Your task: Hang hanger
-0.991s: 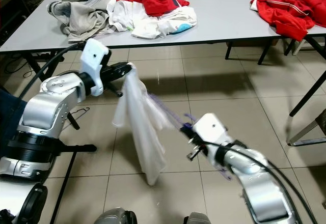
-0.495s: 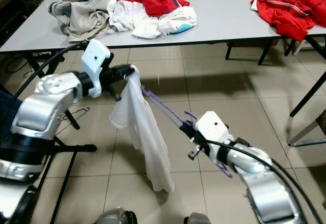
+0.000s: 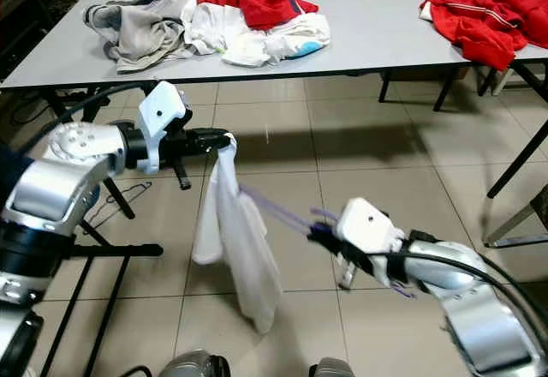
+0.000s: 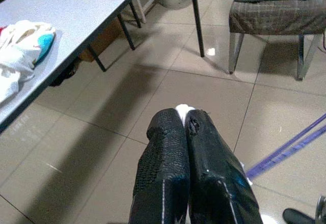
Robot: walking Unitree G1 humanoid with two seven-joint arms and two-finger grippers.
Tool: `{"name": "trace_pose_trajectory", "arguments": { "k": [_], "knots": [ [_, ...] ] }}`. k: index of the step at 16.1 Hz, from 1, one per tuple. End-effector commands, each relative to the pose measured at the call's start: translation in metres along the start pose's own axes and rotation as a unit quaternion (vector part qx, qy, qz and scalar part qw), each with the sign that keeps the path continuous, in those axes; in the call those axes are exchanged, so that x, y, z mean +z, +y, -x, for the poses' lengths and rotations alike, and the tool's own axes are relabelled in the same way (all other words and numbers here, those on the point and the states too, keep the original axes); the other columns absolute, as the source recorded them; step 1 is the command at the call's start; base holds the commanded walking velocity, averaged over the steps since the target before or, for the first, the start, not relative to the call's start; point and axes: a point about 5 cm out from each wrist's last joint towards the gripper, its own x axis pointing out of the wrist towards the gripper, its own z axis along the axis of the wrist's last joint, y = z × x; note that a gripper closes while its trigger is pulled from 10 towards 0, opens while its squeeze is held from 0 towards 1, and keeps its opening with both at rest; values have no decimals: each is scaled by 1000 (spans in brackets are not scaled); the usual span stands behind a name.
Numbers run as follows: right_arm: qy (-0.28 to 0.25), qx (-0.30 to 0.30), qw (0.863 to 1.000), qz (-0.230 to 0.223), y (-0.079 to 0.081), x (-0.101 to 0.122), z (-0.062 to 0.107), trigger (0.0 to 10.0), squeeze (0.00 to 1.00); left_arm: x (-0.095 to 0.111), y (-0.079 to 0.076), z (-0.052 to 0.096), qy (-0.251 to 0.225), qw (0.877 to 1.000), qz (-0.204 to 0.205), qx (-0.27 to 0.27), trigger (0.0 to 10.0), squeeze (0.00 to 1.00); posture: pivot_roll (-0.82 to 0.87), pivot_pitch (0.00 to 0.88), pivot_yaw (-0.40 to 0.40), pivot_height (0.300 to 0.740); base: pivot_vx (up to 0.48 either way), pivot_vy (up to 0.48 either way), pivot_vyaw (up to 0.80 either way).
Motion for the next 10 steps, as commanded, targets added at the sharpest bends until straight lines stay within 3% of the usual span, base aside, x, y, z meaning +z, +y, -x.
{"name": "trace_pose_trajectory", "arguments": {
  "k": [1,3,6,9,10],
  "knots": [
    [0,30,999,18,4,1,2,10000,0,9,5,3,0,999,-35,-15,0,0,-160,0,88,740,0,0,0],
    [12,35,999,20,-2,-4,7,10000,0,13,-3,8,-7,996,-47,-82,0,0,-160,0,88,740,0,0,0],
    [17,67,997,34,-8,-7,6,10000,0,19,-23,11,-18,980,-47,-191,0,0,-157,0,82,740,0,0,0],
    [24,81,996,28,-11,-11,4,10000,0,22,-27,12,-17,973,-54,-222,0,0,-150,0,70,740,0,0,0],
    [51,91,994,19,-9,-21,4,10000,0,25,-26,14,-18,973,-62,-220,0,0,-150,0,70,740,0,0,0]
  ]
}}
